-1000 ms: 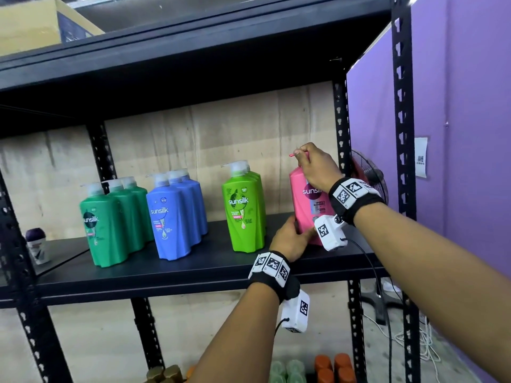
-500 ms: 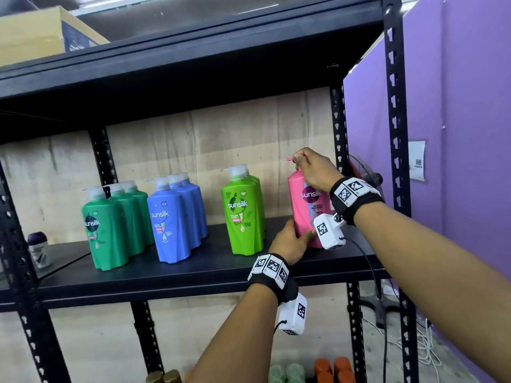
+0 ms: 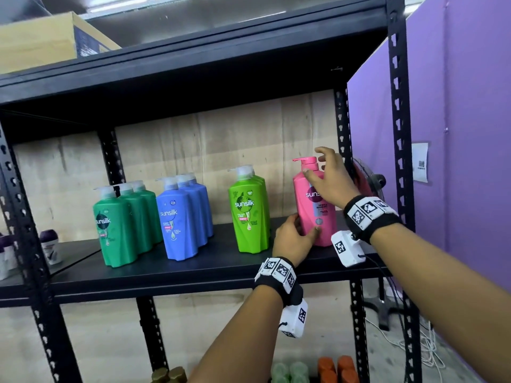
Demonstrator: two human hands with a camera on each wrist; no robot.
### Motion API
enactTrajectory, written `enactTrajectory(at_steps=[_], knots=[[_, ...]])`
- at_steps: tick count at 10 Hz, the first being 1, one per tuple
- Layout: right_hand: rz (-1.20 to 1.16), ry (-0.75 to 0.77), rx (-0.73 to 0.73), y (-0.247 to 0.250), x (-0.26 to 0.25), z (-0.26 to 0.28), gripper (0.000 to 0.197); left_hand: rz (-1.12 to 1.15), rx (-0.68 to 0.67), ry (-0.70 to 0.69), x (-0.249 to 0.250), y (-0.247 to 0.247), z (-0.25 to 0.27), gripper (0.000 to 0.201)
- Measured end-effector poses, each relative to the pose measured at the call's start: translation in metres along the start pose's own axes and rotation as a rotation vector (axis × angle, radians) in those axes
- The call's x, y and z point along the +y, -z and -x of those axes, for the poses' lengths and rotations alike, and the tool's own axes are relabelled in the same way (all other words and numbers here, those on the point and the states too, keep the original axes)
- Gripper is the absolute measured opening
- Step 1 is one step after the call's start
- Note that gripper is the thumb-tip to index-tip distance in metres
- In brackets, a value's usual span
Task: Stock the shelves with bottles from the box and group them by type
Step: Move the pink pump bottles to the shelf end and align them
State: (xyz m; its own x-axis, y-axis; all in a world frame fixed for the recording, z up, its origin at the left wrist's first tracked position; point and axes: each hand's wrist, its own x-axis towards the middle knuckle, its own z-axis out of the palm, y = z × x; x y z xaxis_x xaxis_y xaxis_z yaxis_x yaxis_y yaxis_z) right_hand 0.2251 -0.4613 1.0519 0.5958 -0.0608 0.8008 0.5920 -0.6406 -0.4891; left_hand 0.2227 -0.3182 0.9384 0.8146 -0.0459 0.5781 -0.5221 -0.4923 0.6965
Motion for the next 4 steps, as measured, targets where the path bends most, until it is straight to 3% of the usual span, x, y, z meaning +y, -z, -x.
enactTrajectory(at_steps=[1,2,3,4], knots=[[0.065,0.056,0.031,0.007,0.005,0.018,0.058,-0.022,0.11,-0.067,0.006,0.004,0.009,0.04],[0.219,0.081,0.079,0.013,0.011,0.034,0.05,-0.09,0.11,-0.101,0.007,0.007,0.017,0.033],[0.268,0.095,0.064,0.017,0.008,0.05,0.029,-0.171,0.041,-0.113,0.004,0.014,0.024,0.026],[0.234,0.1,-0.029,0.017,0.003,0.057,0.015,-0.2,0.039,-0.151,-0.003,0.022,0.026,0.023]])
